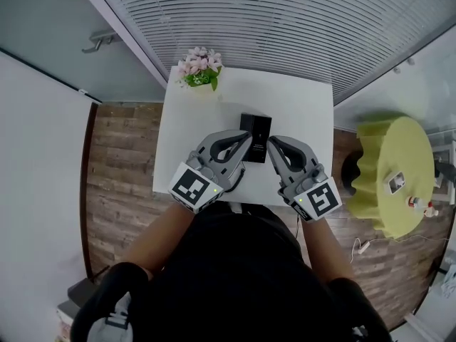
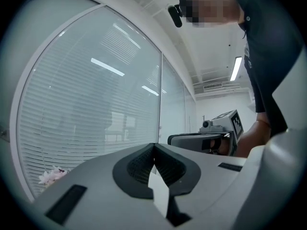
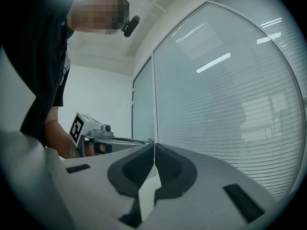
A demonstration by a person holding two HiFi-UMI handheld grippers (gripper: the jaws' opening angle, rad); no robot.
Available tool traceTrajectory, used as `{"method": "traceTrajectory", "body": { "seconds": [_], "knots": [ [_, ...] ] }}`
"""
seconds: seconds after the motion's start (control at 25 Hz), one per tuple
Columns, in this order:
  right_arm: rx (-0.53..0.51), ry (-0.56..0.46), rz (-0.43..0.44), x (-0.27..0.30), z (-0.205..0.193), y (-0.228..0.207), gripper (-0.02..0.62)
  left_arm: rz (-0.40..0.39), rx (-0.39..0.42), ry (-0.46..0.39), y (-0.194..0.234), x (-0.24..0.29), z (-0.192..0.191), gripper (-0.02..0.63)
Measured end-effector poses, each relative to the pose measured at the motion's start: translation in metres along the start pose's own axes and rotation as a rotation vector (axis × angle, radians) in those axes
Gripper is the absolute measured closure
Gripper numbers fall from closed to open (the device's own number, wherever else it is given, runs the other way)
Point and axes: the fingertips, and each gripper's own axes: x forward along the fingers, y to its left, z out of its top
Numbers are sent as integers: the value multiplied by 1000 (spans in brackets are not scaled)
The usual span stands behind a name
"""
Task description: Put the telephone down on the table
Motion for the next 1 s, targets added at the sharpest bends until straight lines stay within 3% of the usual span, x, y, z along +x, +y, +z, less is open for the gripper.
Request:
{"method": "traceTrajectory", "body": {
  "seconds": [0.28, 0.64, 1.0],
  "knots": [
    [-7, 5, -6, -3, 1, 2, 571, 0, -7, -41, -6, 3, 10, 597],
    [-4, 6, -11, -6, 1, 0, 572, -19, 27, -1, -9, 3, 4, 597],
    [-1, 15, -10, -5, -1, -4, 572, -11, -1, -17, -6, 7, 7, 597]
  ]
}}
